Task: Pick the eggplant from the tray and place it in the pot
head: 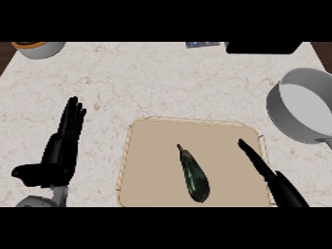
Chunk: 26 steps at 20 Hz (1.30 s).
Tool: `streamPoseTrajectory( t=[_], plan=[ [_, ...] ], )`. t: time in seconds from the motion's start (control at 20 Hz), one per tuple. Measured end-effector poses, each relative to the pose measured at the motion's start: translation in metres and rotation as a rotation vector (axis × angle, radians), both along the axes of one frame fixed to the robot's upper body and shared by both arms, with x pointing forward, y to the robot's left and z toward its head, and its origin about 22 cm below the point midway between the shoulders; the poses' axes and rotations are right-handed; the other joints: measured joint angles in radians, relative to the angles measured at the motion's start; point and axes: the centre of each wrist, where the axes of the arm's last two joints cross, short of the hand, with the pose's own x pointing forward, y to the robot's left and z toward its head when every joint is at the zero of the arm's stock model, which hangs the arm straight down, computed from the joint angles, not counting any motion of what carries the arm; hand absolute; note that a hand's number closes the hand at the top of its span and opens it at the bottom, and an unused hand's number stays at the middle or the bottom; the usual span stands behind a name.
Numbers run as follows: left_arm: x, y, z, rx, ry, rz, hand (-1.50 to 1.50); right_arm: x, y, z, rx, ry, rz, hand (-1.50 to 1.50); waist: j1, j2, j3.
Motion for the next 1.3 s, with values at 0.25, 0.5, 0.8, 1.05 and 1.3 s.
streamPoseTrajectory(
  t=[0.25, 0.5, 0.8, 1.05, 1.3],
  plan=[
    [-0.001, -0.003, -0.008, 0.001, 0.000, -0.001, 0.00, 0.014, 0.029, -0.003, -0.041, 0.074, 0.029, -1.50, -0.003, 0.000, 0.001],
    [0.002, -0.002, -0.005, 0.002, 0.002, 0.000, 0.00, 0.019, 0.042, -0.018, -0.109, 0.158, 0.049, -1.50, -0.006, 0.000, 0.001],
    [-0.001, -0.001, -0.008, 0.000, 0.005, 0.001, 0.00, 0.024, 0.058, -0.036, -0.107, 0.196, 0.076, -1.50, -0.007, -0.001, 0.002],
    [0.003, 0.001, -0.006, -0.001, 0.002, 0.004, 0.00, 0.026, 0.070, -0.046, -0.120, 0.196, 0.080, -1.50, -0.008, -0.001, 0.002],
    [-0.003, 0.000, -0.005, -0.002, 0.002, 0.001, 0.00, 0.038, 0.075, -0.059, -0.127, 0.201, 0.073, -1.50, -0.007, -0.001, 0.002]
  ],
)
